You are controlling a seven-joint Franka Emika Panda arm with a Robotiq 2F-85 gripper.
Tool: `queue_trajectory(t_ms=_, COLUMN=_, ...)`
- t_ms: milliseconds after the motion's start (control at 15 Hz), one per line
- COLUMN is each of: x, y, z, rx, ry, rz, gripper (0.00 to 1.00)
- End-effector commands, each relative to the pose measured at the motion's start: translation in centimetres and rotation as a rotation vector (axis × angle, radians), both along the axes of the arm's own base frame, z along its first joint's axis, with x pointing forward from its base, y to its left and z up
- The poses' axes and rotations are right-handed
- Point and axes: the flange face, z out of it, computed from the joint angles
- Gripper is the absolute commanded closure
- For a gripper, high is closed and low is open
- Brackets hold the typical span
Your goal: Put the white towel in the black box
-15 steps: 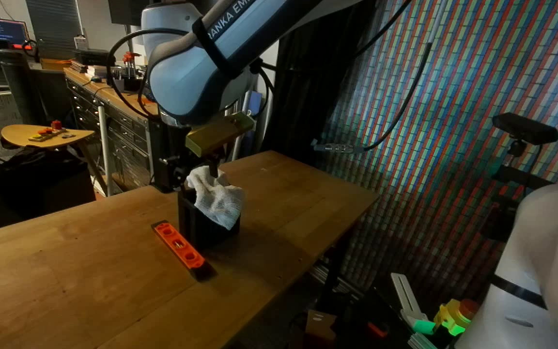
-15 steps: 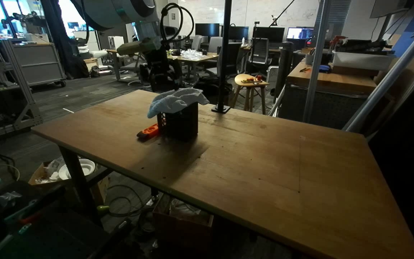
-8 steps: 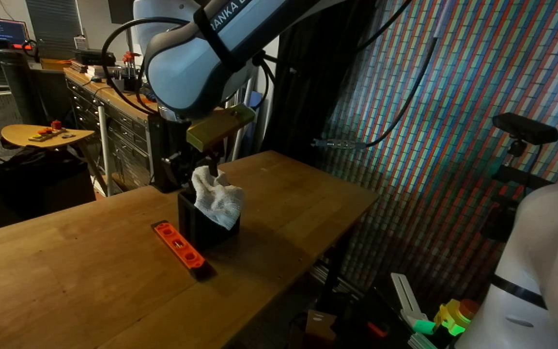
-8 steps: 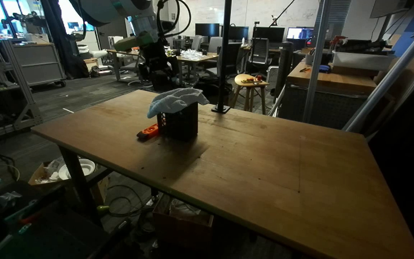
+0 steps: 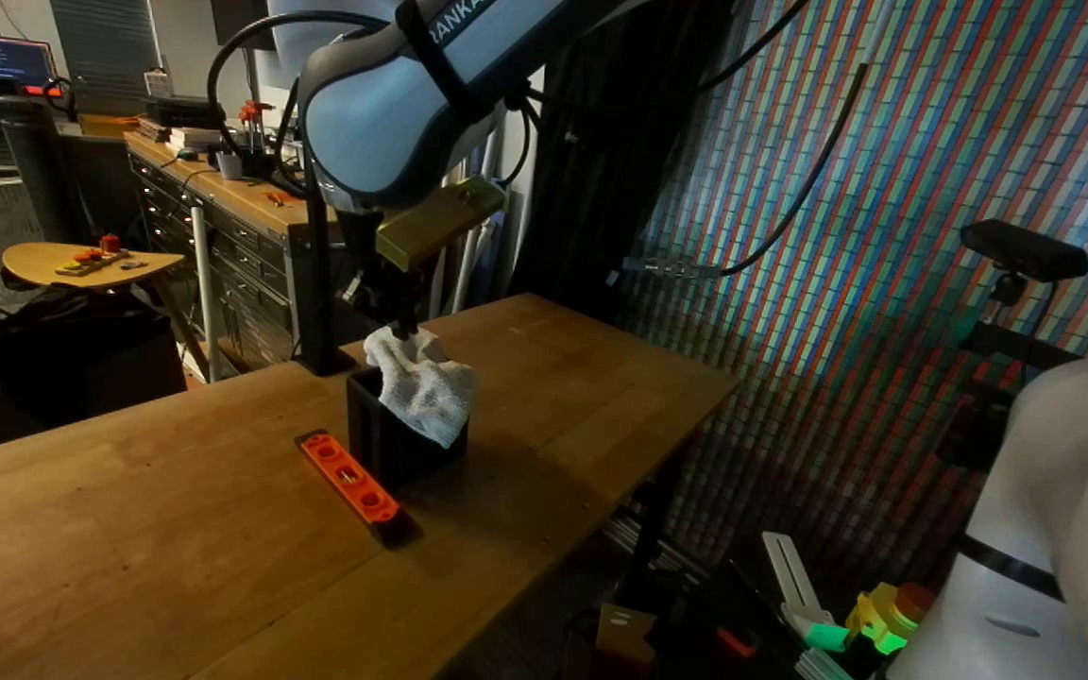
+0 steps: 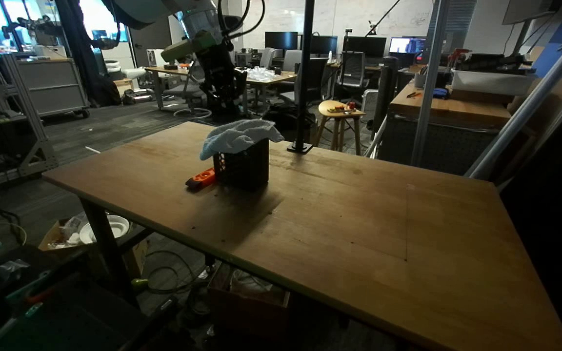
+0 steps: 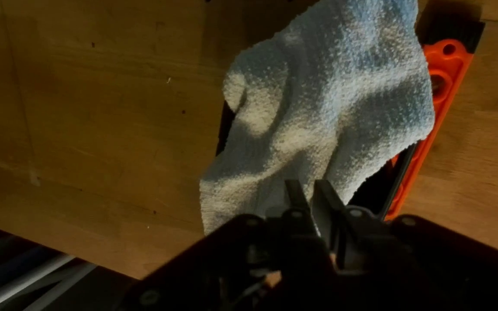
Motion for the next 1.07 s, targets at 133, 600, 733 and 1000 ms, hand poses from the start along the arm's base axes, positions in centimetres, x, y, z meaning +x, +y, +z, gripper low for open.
queue_trajectory(t_ms=133, x=1.1, y=-1.2, z=0.8, rx=-0.005, ry=-0.033, rz=-0.004, gripper=0.96)
queue_trajectory(t_ms=600, x=2.1, y=-3.1, z=-5.3, rx=0.067, ry=-0.003, rz=-0.035, gripper=0.96)
queue_trajectory(t_ms=733, x=2.5, y=-3.5, z=-7.5, rx=0.100, ry=0.006, rz=-0.045, gripper=0.96)
queue_trajectory(t_ms=1000, x=2.2, y=-3.5, z=-12.3, rx=0.183, ry=0.053, rz=-0.073, gripper=0.96)
